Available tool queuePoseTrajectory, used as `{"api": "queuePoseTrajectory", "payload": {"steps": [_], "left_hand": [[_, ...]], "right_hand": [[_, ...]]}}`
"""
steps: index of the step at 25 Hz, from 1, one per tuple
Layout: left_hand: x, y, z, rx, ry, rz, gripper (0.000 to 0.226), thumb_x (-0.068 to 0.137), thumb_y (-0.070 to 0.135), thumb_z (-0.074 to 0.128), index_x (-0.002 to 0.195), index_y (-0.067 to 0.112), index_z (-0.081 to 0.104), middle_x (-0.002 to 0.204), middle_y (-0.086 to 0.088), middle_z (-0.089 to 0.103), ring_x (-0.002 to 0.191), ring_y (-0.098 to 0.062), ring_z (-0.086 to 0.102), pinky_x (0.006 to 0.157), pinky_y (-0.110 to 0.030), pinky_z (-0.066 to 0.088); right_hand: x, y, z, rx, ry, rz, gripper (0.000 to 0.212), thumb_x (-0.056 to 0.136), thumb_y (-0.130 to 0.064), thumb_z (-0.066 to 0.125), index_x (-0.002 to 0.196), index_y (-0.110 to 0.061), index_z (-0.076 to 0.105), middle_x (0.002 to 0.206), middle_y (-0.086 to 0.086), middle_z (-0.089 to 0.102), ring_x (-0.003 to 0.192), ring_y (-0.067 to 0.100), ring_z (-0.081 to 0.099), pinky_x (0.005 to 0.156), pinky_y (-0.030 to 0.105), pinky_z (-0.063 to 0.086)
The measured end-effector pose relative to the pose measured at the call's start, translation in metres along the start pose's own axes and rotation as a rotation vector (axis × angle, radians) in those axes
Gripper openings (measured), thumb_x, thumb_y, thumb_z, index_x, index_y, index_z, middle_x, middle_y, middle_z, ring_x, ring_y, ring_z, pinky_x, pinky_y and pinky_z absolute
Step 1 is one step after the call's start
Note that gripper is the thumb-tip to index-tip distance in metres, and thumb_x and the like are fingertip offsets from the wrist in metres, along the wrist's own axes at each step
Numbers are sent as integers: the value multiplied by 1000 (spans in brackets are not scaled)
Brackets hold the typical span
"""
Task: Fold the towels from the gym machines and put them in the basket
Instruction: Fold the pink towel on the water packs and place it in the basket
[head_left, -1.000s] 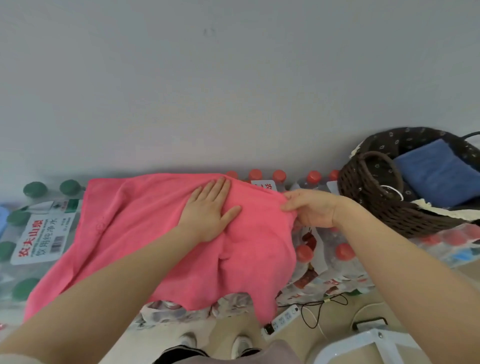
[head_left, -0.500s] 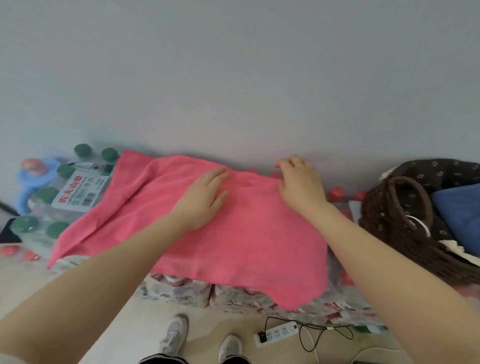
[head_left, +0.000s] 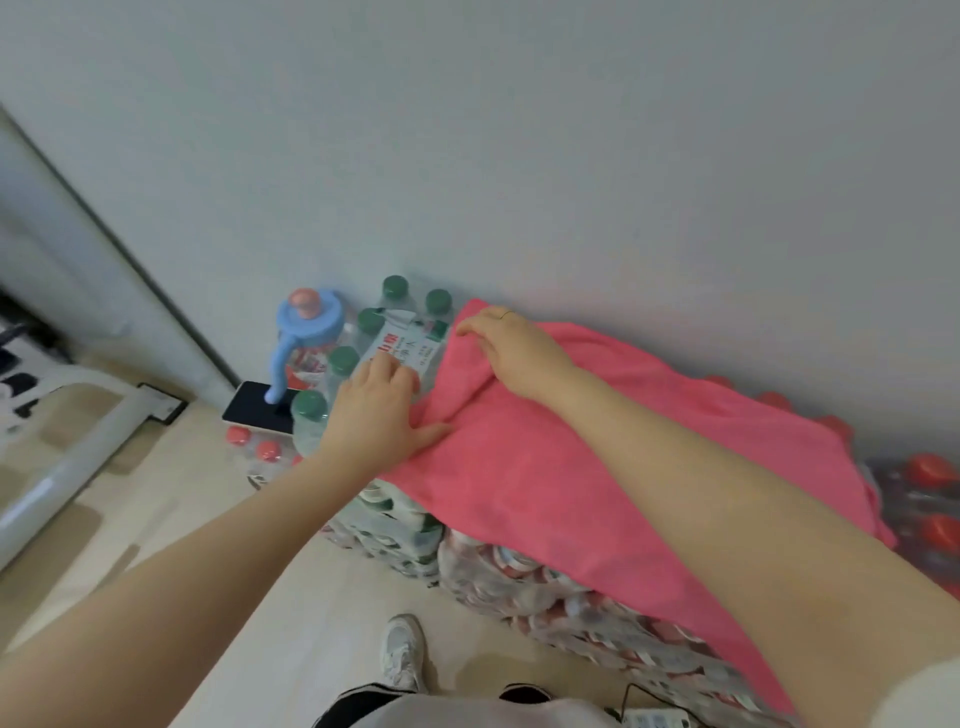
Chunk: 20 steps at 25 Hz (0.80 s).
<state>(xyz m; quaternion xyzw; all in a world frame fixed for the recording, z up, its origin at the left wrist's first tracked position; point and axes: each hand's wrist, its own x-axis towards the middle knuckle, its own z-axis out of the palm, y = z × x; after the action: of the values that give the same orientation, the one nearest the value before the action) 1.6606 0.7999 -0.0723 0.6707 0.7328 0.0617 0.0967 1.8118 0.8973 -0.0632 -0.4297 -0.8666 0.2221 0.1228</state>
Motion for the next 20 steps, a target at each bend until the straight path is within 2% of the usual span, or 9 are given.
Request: {"api": "queuePoseTrajectory", "payload": {"steps": [3, 6, 8, 11, 13, 15, 17, 19, 20], "left_hand": [[6, -20, -4, -76, -89, 75, 38, 76, 40, 55, 95, 7, 58, 108, -6, 46, 100, -26, 44, 86, -35, 40], [17, -30, -17, -256, -190, 90, 22, 79, 28, 50, 74, 7, 52, 86, -2, 45, 82, -21, 42, 65, -28, 34], [24, -37, -26, -399, -254, 28, 16, 85, 18, 49, 70, 12, 48, 70, 2, 44, 69, -18, 42, 58, -26, 33], [33, -56, -32, -690, -311, -117, 19, 88, 9, 41, 74, 16, 53, 64, 4, 46, 60, -13, 41, 55, -24, 33], [39, -70, -34, -782, -267, -200, 23, 90, 9, 38, 73, 18, 51, 65, 4, 44, 60, -12, 39, 55, -24, 31], [47, -85, -35, -706, -181, -228, 25, 92, 11, 38, 70, 18, 48, 65, 5, 43, 62, -12, 40, 55, -23, 30], [51, -102, -36, -571, -106, -237, 18, 91, 12, 38, 81, 13, 52, 66, 7, 43, 63, -9, 41, 54, -16, 28], [50, -118, -32, -415, -112, -211, 16, 91, 12, 37, 91, 8, 53, 65, 8, 41, 69, -15, 44, 51, -11, 26], [47, -124, -29, -328, -151, -188, 14, 91, 12, 37, 91, 7, 51, 65, 7, 39, 74, -18, 44, 51, -13, 28]], "right_hand": [[29, -11, 9, -214, -210, 3, 37, 95, -24, 37, 131, -21, 47, 135, 6, 43, 120, 26, 46, 96, 36, 40], [52, -17, -1, -511, -232, -43, 28, 95, -23, 38, 118, -12, 50, 125, 13, 46, 107, 31, 52, 72, 33, 37], [62, -20, -7, -623, -237, -53, 22, 94, -17, 40, 111, -12, 53, 118, 13, 51, 101, 31, 56, 67, 31, 33], [77, -28, -11, -517, -42, 92, 24, 93, -9, 36, 113, -12, 48, 110, 18, 60, 98, 35, 59, 67, 33, 34], [90, -37, -8, -448, 124, 157, 23, 93, -7, 35, 114, -8, 43, 106, 21, 62, 96, 38, 60, 66, 35, 36], [103, -49, 2, -454, 166, 163, 25, 93, -6, 35, 117, -8, 41, 104, 20, 64, 96, 38, 60, 68, 37, 39], [114, -60, 16, -419, 162, 156, 25, 94, -10, 38, 119, -9, 41, 108, 19, 63, 99, 36, 59, 73, 38, 41], [117, -62, 34, -340, 87, 157, 36, 94, -21, 45, 128, -12, 39, 128, 17, 53, 117, 33, 49, 90, 39, 39], [115, -60, 43, -314, 28, 163, 48, 93, -28, 46, 137, -13, 33, 141, 16, 42, 129, 30, 39, 103, 40, 32]]}}
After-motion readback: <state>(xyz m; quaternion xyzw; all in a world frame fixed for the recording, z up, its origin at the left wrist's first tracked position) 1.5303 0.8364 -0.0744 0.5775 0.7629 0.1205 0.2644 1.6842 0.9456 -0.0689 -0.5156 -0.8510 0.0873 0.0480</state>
